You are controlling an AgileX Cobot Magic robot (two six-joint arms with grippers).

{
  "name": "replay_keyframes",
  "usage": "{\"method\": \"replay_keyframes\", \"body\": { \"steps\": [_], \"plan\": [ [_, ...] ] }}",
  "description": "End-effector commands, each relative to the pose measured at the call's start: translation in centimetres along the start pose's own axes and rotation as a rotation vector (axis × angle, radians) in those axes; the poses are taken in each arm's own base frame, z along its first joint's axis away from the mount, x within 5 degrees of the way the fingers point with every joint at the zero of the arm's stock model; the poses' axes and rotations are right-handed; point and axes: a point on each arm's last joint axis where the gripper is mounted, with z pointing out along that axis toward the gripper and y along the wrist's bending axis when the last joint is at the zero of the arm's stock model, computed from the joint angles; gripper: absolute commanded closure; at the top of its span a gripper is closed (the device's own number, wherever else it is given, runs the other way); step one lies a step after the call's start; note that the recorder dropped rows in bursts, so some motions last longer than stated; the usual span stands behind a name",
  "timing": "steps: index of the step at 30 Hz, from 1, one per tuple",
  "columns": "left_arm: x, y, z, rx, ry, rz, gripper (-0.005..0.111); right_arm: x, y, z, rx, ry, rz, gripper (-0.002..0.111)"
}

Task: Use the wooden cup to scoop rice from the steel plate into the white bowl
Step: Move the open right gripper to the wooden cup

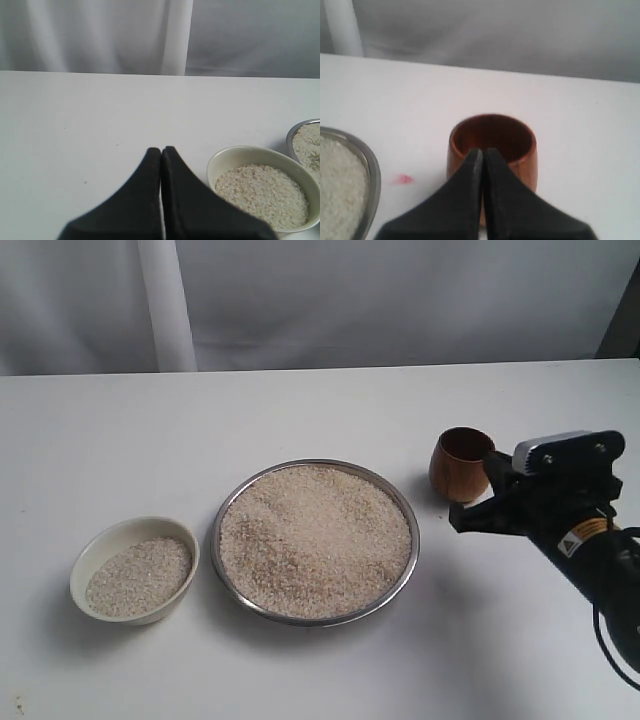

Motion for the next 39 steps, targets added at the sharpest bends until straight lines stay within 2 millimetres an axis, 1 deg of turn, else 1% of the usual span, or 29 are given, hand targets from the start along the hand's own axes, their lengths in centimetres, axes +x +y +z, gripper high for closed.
{"method": "replay_keyframes", "body": {
  "steps": [1,6,17,18,20,22,27,28,29,30,32,39],
  "plan": [
    [-0.34,-0.05,-0.08,0.006,-0.019,-0.006,0.107,1.79,-0.24,0.27,0.012,0.035,-0.004,0.108],
    [-0.34,-0.05,-0.08,0.006,-0.019,-0.006,0.107,2.53,-0.26,0.38,0.015,0.059,-0.004,0.108],
    [-0.34,-0.05,-0.08,0.006,-0.019,-0.006,0.107,2.56,-0.26,0.38,0.015,0.063,-0.004,0.108],
    [-0.34,-0.05,-0.08,0.006,-0.019,-0.006,0.107,2.6,-0.26,0.37,0.015,0.067,-0.004,0.106],
    [-0.34,-0.05,-0.08,0.006,-0.019,-0.006,0.107,2.62,-0.26,0.37,0.015,0.07,-0.004,0.1],
    [-0.34,-0.05,-0.08,0.006,-0.019,-0.006,0.107,2.67,-0.26,0.37,0.014,0.075,-0.023,0.086],
    [-0.34,-0.05,-0.08,0.006,-0.019,-0.006,0.107,2.62,-0.28,0.42,0.015,0.073,-0.069,0.042],
    [-0.34,-0.05,-0.08,0.006,-0.019,-0.006,0.107,2.62,-0.29,0.42,0.017,0.073,-0.068,0.035],
    [-0.34,-0.05,-0.08,0.006,-0.019,-0.006,0.107,2.62,-0.29,0.42,0.017,0.073,-0.068,0.031],
    [-0.34,-0.05,-0.08,0.006,-0.019,-0.006,0.107,2.62,-0.29,0.42,0.017,0.073,-0.068,0.028],
    [-0.34,-0.05,-0.08,0.006,-0.019,-0.006,0.107,2.62,-0.29,0.42,0.017,0.073,-0.068,0.025],
    [-0.34,-0.05,-0.08,0.006,-0.019,-0.006,0.107,2.6,-0.29,0.42,0.017,0.071,-0.066,0.025]
  ]
}}
